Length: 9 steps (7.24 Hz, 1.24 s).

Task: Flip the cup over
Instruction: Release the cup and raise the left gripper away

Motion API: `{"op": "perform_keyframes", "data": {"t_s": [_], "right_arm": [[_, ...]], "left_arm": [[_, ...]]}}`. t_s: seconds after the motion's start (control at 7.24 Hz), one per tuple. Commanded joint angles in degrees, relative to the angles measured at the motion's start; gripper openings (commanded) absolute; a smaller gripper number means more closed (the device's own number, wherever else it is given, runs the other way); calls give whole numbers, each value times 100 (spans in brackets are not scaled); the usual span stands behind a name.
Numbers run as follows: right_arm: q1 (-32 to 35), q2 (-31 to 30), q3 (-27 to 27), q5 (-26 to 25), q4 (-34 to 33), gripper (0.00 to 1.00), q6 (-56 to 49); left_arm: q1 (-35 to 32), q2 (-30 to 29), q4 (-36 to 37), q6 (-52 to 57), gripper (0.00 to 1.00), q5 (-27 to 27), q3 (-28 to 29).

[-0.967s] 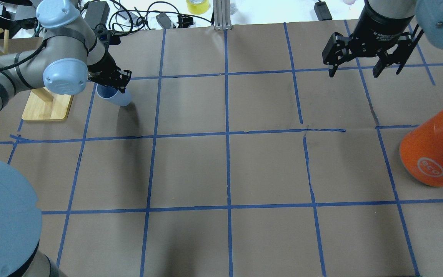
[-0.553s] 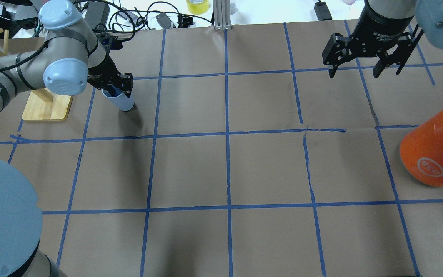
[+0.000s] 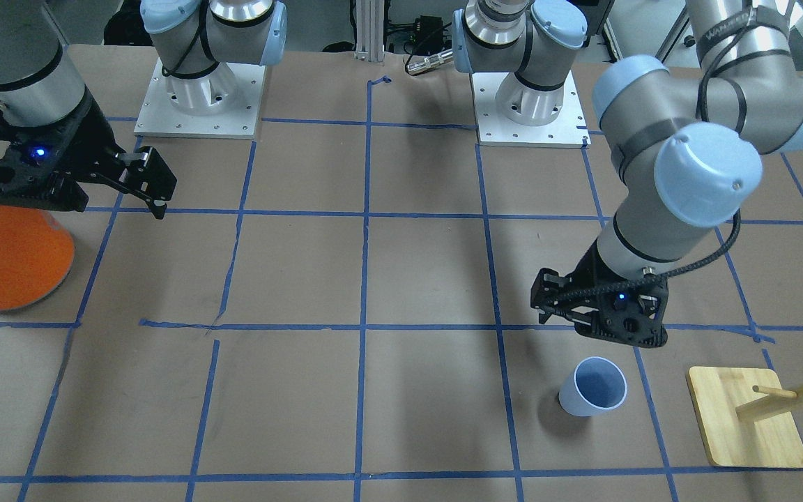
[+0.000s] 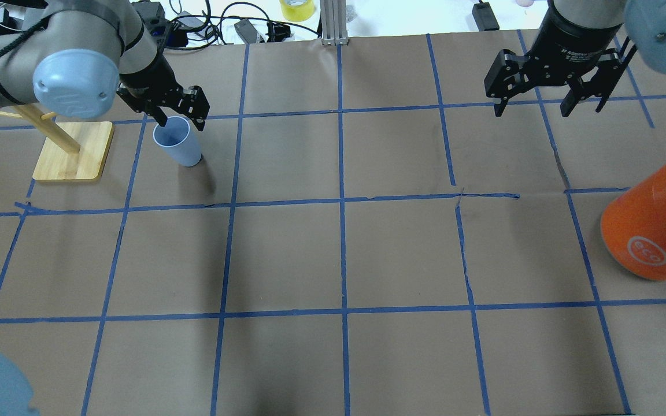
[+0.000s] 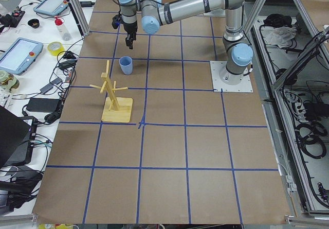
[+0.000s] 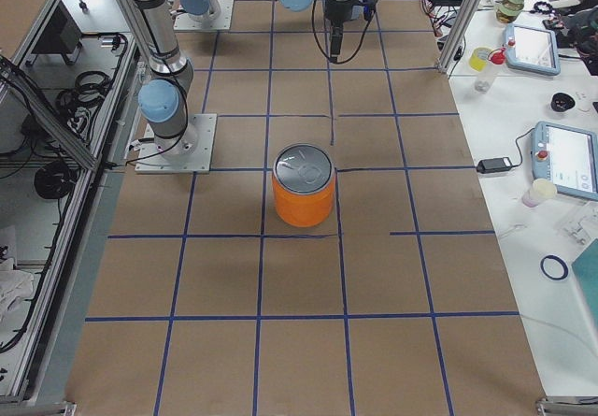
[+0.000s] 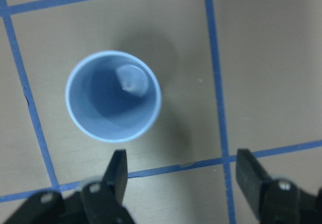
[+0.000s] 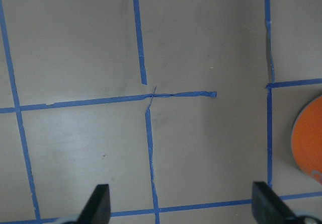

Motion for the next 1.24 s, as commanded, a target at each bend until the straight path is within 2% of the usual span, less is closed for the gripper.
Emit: {"op": "perform_keyframes", "data": {"t_s": [0.0,0.14,0.41,0.69,0.83,1.11], "right_arm": [[0,-8,0,9,0,100,0],[0,-8,0,9,0,100,0],[0,0,26,9,0,100,0],[0,-8,53,18,-9,100,0],[0,-8,62,9,-9,100,0],[0,-17,70,9,-9,100,9]], "left_arm": [[-247,896,-833,-36,80,17,157],[-238,1292,-1177,-36,80,52,219],[-256,1795,-1320,-89,80,35,132],[-256,1937,-1600,-194,80,174,96],[-230,1973,-1671,-229,91,175,114],[-212,1964,-1742,-404,92,114,79]]}}
